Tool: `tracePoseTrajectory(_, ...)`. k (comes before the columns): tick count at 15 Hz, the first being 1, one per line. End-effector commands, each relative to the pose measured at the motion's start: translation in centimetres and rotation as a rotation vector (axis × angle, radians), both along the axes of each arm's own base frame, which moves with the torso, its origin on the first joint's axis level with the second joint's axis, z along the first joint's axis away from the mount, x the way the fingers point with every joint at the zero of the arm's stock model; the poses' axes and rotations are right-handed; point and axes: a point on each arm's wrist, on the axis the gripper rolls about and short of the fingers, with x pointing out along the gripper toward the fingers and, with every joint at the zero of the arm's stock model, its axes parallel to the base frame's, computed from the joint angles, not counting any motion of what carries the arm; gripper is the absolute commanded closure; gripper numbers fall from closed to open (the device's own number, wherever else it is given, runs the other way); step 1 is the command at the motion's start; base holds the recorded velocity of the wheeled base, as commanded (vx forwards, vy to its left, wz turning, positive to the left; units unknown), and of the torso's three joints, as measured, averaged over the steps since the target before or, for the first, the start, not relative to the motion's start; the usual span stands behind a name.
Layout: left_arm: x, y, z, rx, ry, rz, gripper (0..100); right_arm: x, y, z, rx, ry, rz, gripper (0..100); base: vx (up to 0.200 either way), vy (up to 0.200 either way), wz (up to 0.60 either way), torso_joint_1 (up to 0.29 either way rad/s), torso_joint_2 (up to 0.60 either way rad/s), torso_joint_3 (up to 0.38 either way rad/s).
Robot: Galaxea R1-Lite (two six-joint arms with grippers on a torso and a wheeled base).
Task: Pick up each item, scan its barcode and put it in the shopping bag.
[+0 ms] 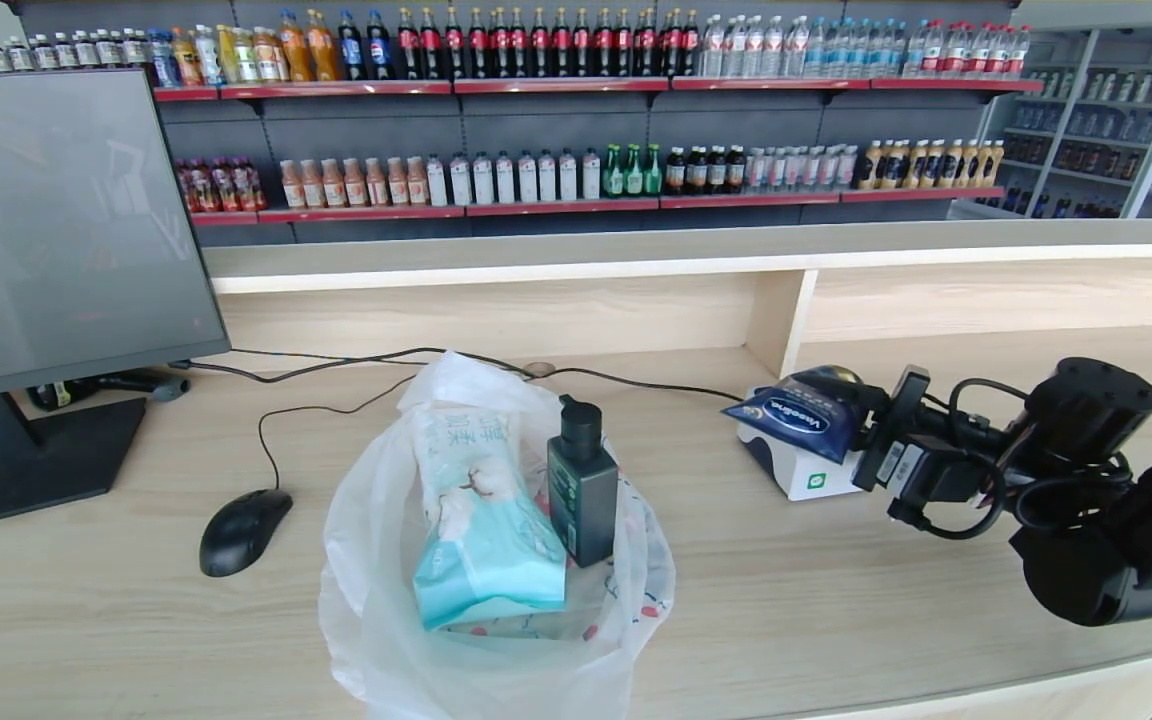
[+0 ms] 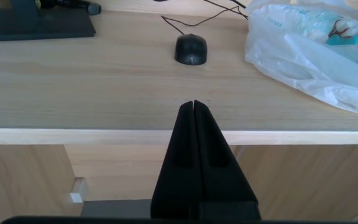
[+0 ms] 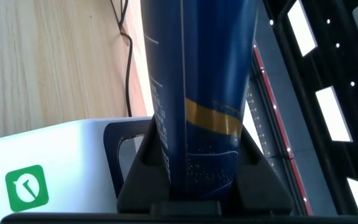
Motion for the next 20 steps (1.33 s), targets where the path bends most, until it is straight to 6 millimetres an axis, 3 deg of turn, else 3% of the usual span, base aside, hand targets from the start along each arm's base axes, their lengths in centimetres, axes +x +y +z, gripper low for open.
tracePoseTrajectory(1, 0.0, 0.0, 0.0, -0.001, -0.001, 0.000, 100, -0.1, 0.0, 0.1, 0.000, -0.003, 0.001, 100, 0.000, 0.000, 0.00, 0.000, 0.00, 0.000)
tracePoseTrajectory(7, 0.0, 0.0, 0.0, -0.001, -0.001, 0.000, 100, -0.2, 0.2, 0.3, 0.004, -0.005, 0.005, 100, 0.000, 0.000, 0.00, 0.000, 0.00, 0.000)
tracePoseTrajectory(11, 0.0, 0.0, 0.0, -0.001, -0.001, 0.000, 100, -0.8, 0.9, 1.9, 0.040, -0.012, 0.032, 100, 0.000, 0.000, 0.00, 0.000, 0.00, 0.000)
tracePoseTrajectory(13, 0.0, 0.0, 0.0, -0.001, -0.001, 0.000, 100, -1.3, 1.8, 4.3, 0.103, -0.025, 0.045, 100, 0.000, 0.000, 0.00, 0.000, 0.00, 0.000)
tracePoseTrajectory(17, 0.0, 0.0, 0.0, -0.001, -0.001, -0.001, 100, -3.5, 3.5, 7.0, 0.204, -0.003, 0.078, 100, 0.000, 0.000, 0.00, 0.000, 0.00, 0.000)
tracePoseTrajectory(20, 0.0, 0.0, 0.0, -0.001, -0.001, 0.000, 100, -7.4, 6.4, 5.9, 0.254, 0.155, 0.157, 100, 0.000, 0.000, 0.00, 0.000, 0.00, 0.000)
